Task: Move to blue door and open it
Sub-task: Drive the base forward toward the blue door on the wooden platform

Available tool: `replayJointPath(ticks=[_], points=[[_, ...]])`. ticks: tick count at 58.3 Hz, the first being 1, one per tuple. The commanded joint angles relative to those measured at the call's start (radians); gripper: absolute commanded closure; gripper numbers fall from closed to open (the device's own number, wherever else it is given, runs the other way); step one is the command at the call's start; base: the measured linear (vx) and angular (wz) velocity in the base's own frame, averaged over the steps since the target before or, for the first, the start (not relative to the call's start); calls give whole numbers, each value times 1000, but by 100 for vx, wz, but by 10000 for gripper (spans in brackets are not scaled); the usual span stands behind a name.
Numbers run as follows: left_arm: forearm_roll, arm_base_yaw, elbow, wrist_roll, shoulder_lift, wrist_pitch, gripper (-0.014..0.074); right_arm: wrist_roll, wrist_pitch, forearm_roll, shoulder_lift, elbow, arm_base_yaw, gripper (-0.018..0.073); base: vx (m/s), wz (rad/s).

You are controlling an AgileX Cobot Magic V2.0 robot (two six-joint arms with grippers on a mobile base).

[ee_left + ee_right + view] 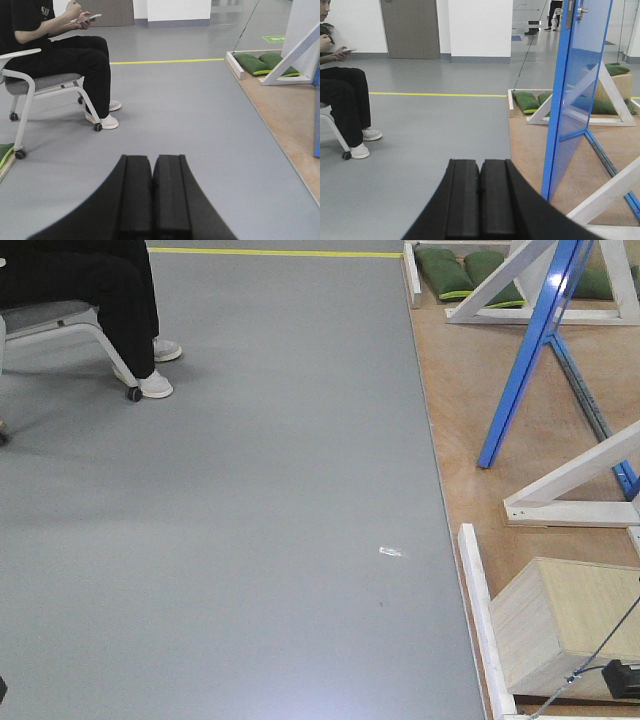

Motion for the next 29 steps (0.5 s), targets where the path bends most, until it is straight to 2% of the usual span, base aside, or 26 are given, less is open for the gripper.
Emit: replayJointPath(ticks=[1,29], points=[[-2,-7,-26,-7,-12,-85,524,-1,-86,-7,-15,2,-7,547,0,0],[-2,-7,-26,-7,-12,-85,524,-1,-86,-7,-15,2,-7,547,0,0]])
